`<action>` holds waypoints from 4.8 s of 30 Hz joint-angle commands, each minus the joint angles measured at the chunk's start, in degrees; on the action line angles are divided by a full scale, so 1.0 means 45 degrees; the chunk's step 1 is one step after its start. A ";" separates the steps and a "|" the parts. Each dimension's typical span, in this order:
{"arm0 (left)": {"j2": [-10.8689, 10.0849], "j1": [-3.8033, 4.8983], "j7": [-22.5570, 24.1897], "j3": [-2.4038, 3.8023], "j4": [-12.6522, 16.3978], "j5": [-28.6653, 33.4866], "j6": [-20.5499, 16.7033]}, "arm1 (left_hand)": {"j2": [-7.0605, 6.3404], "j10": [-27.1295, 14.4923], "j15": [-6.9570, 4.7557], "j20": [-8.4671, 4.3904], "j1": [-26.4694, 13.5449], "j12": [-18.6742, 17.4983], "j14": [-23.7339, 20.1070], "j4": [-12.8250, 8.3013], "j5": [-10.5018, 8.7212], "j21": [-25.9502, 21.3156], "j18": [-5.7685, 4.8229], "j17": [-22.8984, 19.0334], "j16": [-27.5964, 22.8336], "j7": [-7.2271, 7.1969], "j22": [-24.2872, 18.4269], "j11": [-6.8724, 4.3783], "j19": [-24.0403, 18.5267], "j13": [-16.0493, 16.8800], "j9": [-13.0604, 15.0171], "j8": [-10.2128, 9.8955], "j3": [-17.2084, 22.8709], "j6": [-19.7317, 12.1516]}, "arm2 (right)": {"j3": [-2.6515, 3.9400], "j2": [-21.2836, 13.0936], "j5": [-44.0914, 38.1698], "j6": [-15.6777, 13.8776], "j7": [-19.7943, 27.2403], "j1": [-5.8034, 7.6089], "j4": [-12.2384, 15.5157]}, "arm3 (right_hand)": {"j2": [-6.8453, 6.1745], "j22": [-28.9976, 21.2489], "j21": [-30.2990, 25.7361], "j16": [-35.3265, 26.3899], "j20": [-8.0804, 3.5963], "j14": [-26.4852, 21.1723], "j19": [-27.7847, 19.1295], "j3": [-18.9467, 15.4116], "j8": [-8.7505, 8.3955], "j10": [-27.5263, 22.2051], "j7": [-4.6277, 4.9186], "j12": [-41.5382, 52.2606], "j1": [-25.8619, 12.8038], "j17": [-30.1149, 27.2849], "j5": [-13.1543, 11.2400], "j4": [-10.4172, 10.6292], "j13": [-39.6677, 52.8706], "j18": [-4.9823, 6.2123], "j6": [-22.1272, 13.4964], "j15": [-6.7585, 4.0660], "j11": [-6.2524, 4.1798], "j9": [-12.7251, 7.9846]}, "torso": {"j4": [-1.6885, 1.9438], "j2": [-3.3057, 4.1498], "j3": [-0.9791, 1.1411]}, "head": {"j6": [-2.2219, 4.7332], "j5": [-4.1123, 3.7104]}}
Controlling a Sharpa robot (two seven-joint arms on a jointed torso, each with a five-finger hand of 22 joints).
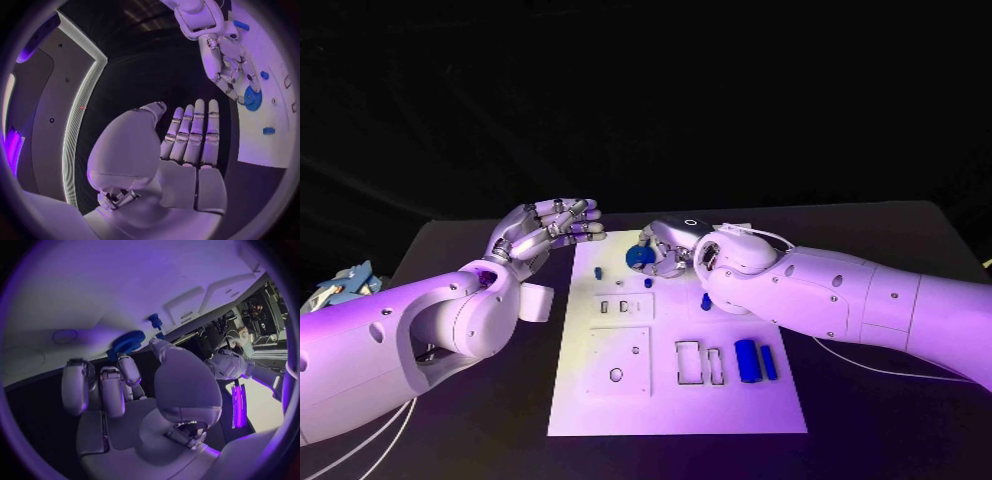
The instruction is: Assemble the parts on the task board
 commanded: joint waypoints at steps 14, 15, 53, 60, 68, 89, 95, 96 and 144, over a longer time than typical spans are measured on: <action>-0.0096 0.0011 0.0128 0.0008 -0.0017 0.0006 0.0115 | -0.0095 0.0061 -0.0005 -0.0017 -0.0002 -0.0045 0.0064 0.0026 -0.0078 -0.0073 0.0174 0.0012 -0.0046 0.0424 -0.0011 -0.0014 0.0113 0.0001 0.0001 -0.0029 0.0077 0.0022 | 0.0011 -0.1469 0.0704 -0.2511 0.0963 0.0168 0.1208 | 0.0234 0.0781 0.0094 0.0101 0.0000 0.1047 0.0109 0.0260 0.0053 0.0294 -0.0173 0.0268 0.0952 0.2119 0.1128 -0.0376 0.0291 -0.0045 0.0911 -0.0004 -0.0093 -0.0189 | -0.0074 -0.0049 0.0020 | 0.0045 0.0031; -0.0104 0.0011 0.0129 0.0008 -0.0026 0.0006 0.0114 | -0.0095 0.0061 -0.0005 -0.0017 -0.0002 -0.0045 0.0064 0.0026 -0.0078 -0.0073 0.0174 0.0012 -0.0046 0.0424 -0.0011 -0.0014 0.0113 0.0001 0.0001 -0.0029 0.0077 0.0022 | 0.0017 -0.1626 0.0885 -0.2640 0.1083 0.0222 0.1325 | 0.0235 0.0766 0.0076 0.0096 -0.0005 0.1044 0.0096 0.0288 0.0047 0.0297 -0.0175 0.0270 0.1014 0.2106 0.1133 -0.0409 0.0294 -0.0040 0.0923 -0.0006 -0.0095 -0.0201 | -0.0067 -0.0049 0.0017 | 0.0063 0.0009; 0.0004 0.0002 0.0163 0.0005 -0.0295 0.0006 0.0284 | -0.0131 0.0086 -0.0004 -0.0017 -0.0013 -0.0088 0.0074 0.0009 -0.0084 -0.0088 0.0174 0.0040 -0.0081 0.0422 -0.0035 -0.0014 0.0124 0.0003 0.0005 -0.0039 0.0119 0.0027 | 0.0040 -0.5818 0.5208 0.0712 0.4322 0.0581 0.1397 | -0.0537 0.0110 -0.0858 -0.0112 -0.0021 0.0903 -0.0580 0.1036 -0.0289 -0.0504 -0.0094 -0.0365 0.3517 0.1641 -0.0538 -0.2646 -0.0425 0.0160 0.0571 0.0023 -0.0042 -0.0740 | -0.0379 -0.0266 0.0045 | 0.0187 -0.0405; -0.0010 0.0002 0.0163 0.0005 -0.0282 0.0006 0.0282 | -0.0131 0.0086 -0.0004 -0.0017 -0.0013 -0.0088 0.0074 0.0009 -0.0084 -0.0088 0.0174 0.0040 -0.0081 0.0422 -0.0035 -0.0014 0.0124 0.0003 0.0005 -0.0039 0.0119 0.0027 | 0.0030 -0.5570 0.5037 0.0777 0.4167 0.0360 0.1113 | -0.0534 0.0115 -0.0858 -0.0102 -0.0009 0.0912 -0.0574 0.1043 -0.0244 -0.0461 -0.0080 -0.0323 0.3506 0.1666 -0.0510 -0.2657 -0.0386 0.0161 0.0639 0.0032 -0.0031 -0.0727 | -0.0419 -0.0274 0.0062 | 0.0150 -0.0353; -0.0025 0.0002 0.0157 0.0005 -0.0275 0.0006 0.0275 | -0.0131 0.0086 -0.0004 -0.0017 -0.0013 -0.0088 0.0074 0.0009 -0.0084 -0.0088 0.0174 0.0040 -0.0081 0.0422 -0.0035 -0.0014 0.0124 0.0003 0.0005 -0.0039 0.0119 0.0027 | 0.0024 -0.5308 0.4956 0.0613 0.3947 0.0186 0.0856 | -0.0469 0.0203 -0.0780 -0.0060 0.0018 0.0944 -0.0495 0.1085 -0.0135 -0.0351 -0.0058 -0.0224 0.3449 0.1772 -0.0487 -0.2651 -0.0300 0.0142 0.0805 0.0050 -0.0012 -0.0701 | -0.0415 -0.0277 0.0067 | 0.0112 -0.0336; -0.0001 0.0002 0.0140 0.0005 -0.0291 0.0006 0.0283 | -0.0149 0.0106 -0.0005 -0.0017 -0.0012 -0.0123 0.0080 -0.0012 -0.0084 -0.0100 0.0173 0.0062 -0.0110 0.0420 -0.0055 -0.0016 0.0132 0.0003 0.0009 -0.0045 0.0161 0.0035 | 0.0009 -0.4789 0.4850 0.0114 0.3475 0.0012 0.0424 | -0.0111 0.0578 -0.0454 -0.0014 -0.0064 0.0986 -0.0164 0.1458 0.0518 0.0276 -0.0262 0.0333 0.3121 0.1896 -0.0765 -0.2600 0.0238 0.0060 0.1828 -0.0082 -0.0189 -0.0592 | -0.0417 -0.0278 0.0077 | 0.0025 -0.0305; -0.0005 0.0002 0.0140 0.0006 -0.0292 0.0006 0.0288 | -0.0149 0.0106 -0.0005 -0.0017 -0.0012 -0.0123 0.0080 -0.0012 -0.0084 -0.0100 0.0173 0.0062 -0.0110 0.0420 -0.0055 -0.0016 0.0132 0.0003 0.0009 -0.0045 0.0161 0.0035 | 0.0009 -0.4706 0.4856 0.0080 0.3436 -0.0011 0.0359 | -0.0100 0.0596 -0.0439 -0.0004 -0.0076 0.0993 -0.0150 0.1471 0.0548 0.0305 -0.0277 0.0358 0.3090 0.1924 -0.0787 -0.2590 0.0265 0.0055 0.1865 -0.0095 -0.0204 -0.0589 | -0.0419 -0.0276 0.0071 | 0.0006 -0.0288; -0.0006 0.0002 0.0140 0.0006 -0.0292 0.0006 0.0289 | -0.0149 0.0106 -0.0005 -0.0017 -0.0012 -0.0123 0.0080 -0.0012 -0.0084 -0.0100 0.0173 0.0062 -0.0110 0.0420 -0.0055 -0.0016 0.0132 0.0003 0.0009 -0.0045 0.0161 0.0035 | 0.0009 -0.4693 0.4856 0.0074 0.3432 -0.0014 0.0344 | -0.0100 0.0596 -0.0439 -0.0004 -0.0076 0.0993 -0.0150 0.1471 0.0548 0.0305 -0.0277 0.0358 0.3090 0.1924 -0.0787 -0.2590 0.0265 0.0055 0.1865 -0.0095 -0.0204 -0.0589 | -0.0424 -0.0279 0.0071 | 0.0001 -0.0287; 0.0041 -0.0013 0.0069 0.0000 -0.0586 0.0008 0.0315 | -0.0160 0.0124 -0.0002 -0.0017 -0.0040 -0.0168 0.0091 -0.0014 -0.0088 -0.0114 0.0174 0.0091 -0.0144 0.0430 -0.0078 -0.0010 0.0144 0.0003 0.0012 -0.0058 0.0205 0.0035 | 0.0040 -0.3613 0.3762 -0.1718 0.0702 0.0101 0.3829 | 0.0758 0.0840 -0.0337 0.0078 -0.0569 0.1070 0.0029 0.2236 0.2301 0.0813 -0.0904 0.0671 0.2579 0.2180 -0.1011 -0.2615 0.0691 0.0008 0.2427 -0.0597 -0.0760 0.0042 | -0.0439 -0.0287 0.0069 | -0.0257 0.0288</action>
